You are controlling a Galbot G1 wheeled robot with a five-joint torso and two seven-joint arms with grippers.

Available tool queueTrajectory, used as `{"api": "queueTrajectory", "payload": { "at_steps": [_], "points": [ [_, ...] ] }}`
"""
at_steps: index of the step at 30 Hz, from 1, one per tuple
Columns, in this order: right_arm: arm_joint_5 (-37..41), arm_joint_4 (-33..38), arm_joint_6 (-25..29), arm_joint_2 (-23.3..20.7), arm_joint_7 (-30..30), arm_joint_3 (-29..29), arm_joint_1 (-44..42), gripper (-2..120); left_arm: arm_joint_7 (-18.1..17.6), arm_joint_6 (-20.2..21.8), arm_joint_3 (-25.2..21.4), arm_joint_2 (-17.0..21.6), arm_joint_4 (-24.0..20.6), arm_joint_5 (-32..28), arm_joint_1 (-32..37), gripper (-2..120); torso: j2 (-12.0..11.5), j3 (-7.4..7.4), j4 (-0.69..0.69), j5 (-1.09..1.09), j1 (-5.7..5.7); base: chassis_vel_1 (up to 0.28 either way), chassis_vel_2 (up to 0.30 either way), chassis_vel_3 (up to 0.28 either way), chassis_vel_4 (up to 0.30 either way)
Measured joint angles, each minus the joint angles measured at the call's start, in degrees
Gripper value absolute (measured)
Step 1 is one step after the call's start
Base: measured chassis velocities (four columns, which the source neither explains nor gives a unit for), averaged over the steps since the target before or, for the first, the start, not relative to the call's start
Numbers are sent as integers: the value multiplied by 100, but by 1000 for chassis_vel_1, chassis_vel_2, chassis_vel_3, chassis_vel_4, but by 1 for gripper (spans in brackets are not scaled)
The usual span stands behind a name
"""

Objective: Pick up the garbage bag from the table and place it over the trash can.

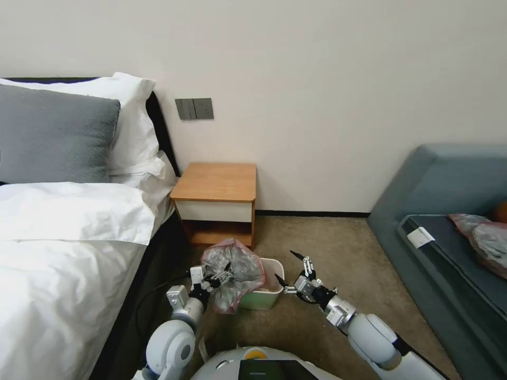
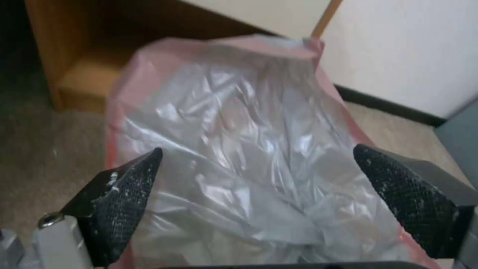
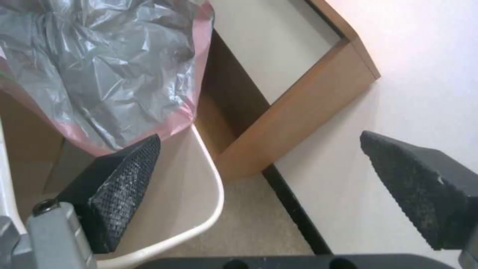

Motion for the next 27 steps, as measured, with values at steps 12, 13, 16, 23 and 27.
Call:
{"api": "queueTrajectory", "payload": {
  "at_steps": [12, 13, 16, 23, 27],
  "points": [
    [-2, -33, 93, 49, 9, 42, -115, 100, 413, 654, -202, -96, 154, -31, -192, 100, 0, 0, 0, -1, 0, 0, 0, 0, 0],
    [-3, -39, 104, 57, 9, 44, -128, 100, 427, 731, -235, -115, 214, -19, -223, 100, 0, 0, 0, 0, 0, 0, 0, 0, 0],
    [-4, -47, 111, 68, 8, 32, -116, 100, 427, 790, -270, -138, 380, 23, -294, 100, 0, 0, 0, 0, 0, 0, 0, 0, 0],
    [-14, -98, 149, 98, 8, 25, -126, 100, 385, 791, -279, -222, 537, 105, -337, 100, 0, 0, 0, 0, 0, 0, 0, 0, 0],
    [-18, -119, 163, 104, 8, 12, -123, 100, 370, 870, -274, -285, 601, 120, -390, 100, 0, 0, 0, -1, 0, 0, 0, 0, 0]
  ]
}}
